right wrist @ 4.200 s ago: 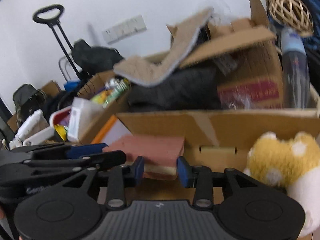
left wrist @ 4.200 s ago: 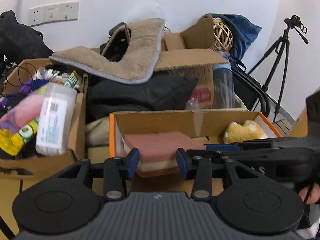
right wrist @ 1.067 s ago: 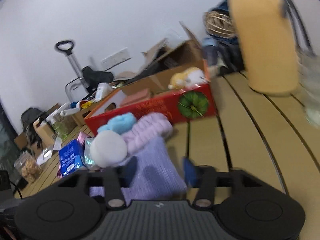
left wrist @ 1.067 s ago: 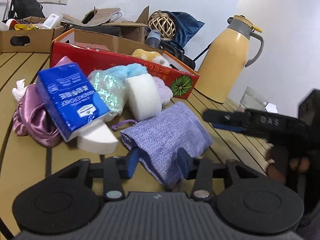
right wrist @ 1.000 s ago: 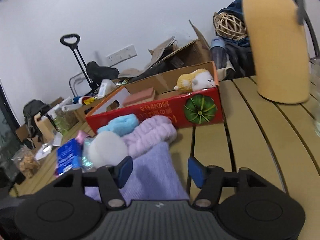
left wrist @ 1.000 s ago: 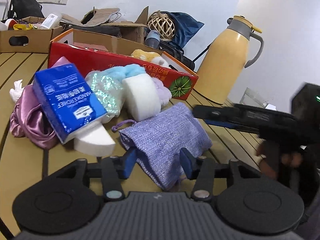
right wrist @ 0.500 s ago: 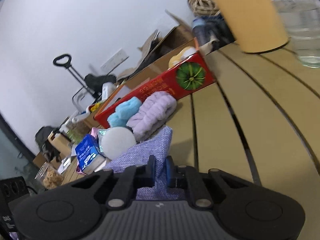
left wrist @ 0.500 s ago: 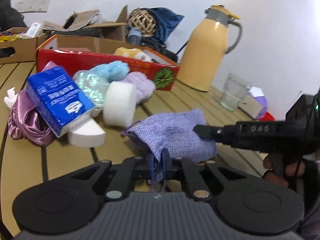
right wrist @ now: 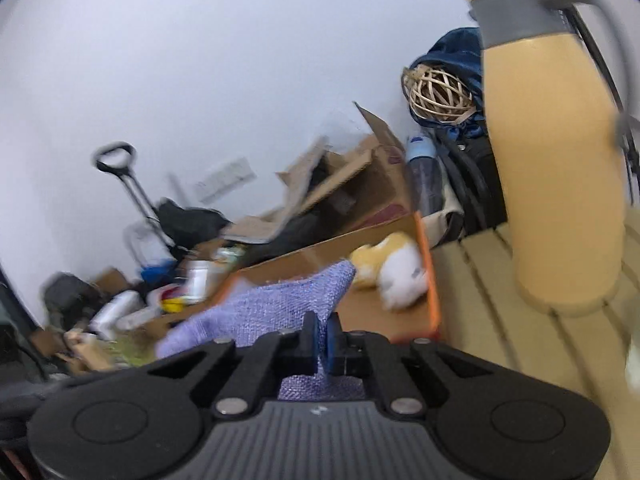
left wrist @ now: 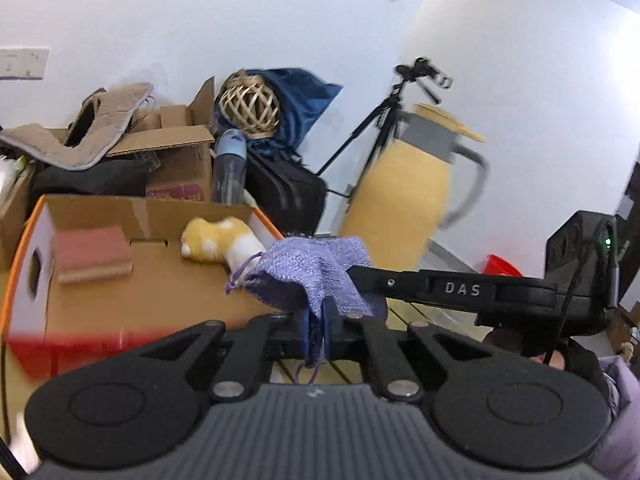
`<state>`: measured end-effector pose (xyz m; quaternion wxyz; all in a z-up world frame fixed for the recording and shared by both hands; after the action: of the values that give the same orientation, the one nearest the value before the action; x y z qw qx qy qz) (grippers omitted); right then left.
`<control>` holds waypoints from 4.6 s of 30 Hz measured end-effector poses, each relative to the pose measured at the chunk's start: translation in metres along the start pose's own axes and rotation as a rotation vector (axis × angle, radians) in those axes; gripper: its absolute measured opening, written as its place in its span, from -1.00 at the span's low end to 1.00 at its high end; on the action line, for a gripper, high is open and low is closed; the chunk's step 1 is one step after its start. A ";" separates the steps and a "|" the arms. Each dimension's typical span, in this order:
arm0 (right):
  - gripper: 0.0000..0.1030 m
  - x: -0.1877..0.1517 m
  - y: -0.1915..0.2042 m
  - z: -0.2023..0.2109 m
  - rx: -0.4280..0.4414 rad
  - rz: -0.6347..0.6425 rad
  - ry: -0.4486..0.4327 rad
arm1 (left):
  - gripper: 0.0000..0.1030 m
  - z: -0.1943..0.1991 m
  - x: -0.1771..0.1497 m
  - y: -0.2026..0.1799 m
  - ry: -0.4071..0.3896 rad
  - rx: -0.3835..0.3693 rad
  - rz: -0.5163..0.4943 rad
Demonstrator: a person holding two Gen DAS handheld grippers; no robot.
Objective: Organize soft objects
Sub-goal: 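Carry the lilac pouch with the right gripper into the box and release, then withdraw the right gripper from the box over the table, then reach the right gripper to the pink fluffy scrunchie and grasp it, then carry the lilac fluffy scrunchie with the right gripper over the box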
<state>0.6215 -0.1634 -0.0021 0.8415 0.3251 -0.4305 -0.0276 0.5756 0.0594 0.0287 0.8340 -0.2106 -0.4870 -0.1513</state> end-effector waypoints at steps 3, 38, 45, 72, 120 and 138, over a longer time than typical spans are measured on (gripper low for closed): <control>-0.92 0.025 -0.005 -0.048 -0.106 0.043 0.034 | -0.87 -0.051 0.014 0.021 0.070 0.029 0.013; 0.28 -0.031 0.130 0.169 -0.212 0.435 -0.105 | 0.61 0.241 -0.042 -0.086 -0.106 0.359 -0.167; 0.69 -0.156 0.117 0.287 -0.106 0.385 -0.234 | 1.00 0.320 -0.151 -0.157 -0.167 0.468 -0.192; 0.53 -0.288 0.079 0.268 -0.150 0.331 -0.169 | 1.00 0.306 -0.231 -0.141 -0.120 0.599 -0.086; 0.20 -0.071 -0.035 -0.065 0.103 0.101 0.211 | 0.33 0.023 -0.101 -0.033 0.074 0.480 0.144; -0.62 -0.136 -0.109 0.106 -0.096 -0.223 0.051 | 0.34 -0.009 -0.130 -0.125 0.191 0.123 0.044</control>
<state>0.4828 -0.2597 -0.1161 0.8585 0.3310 -0.3683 -0.1332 0.4633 -0.0470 -0.0640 0.8910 -0.1542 -0.4092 -0.1221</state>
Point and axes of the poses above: each gripper's, at about its wrist camera, not at the fingertips, and z roughly against the way its jaws point, y to its left, x to its top, the point moved 1 cm from there along -z, roughly the way its jaws point, and after that the axes turned 9 degrees about -z, right-handed, at the moved point
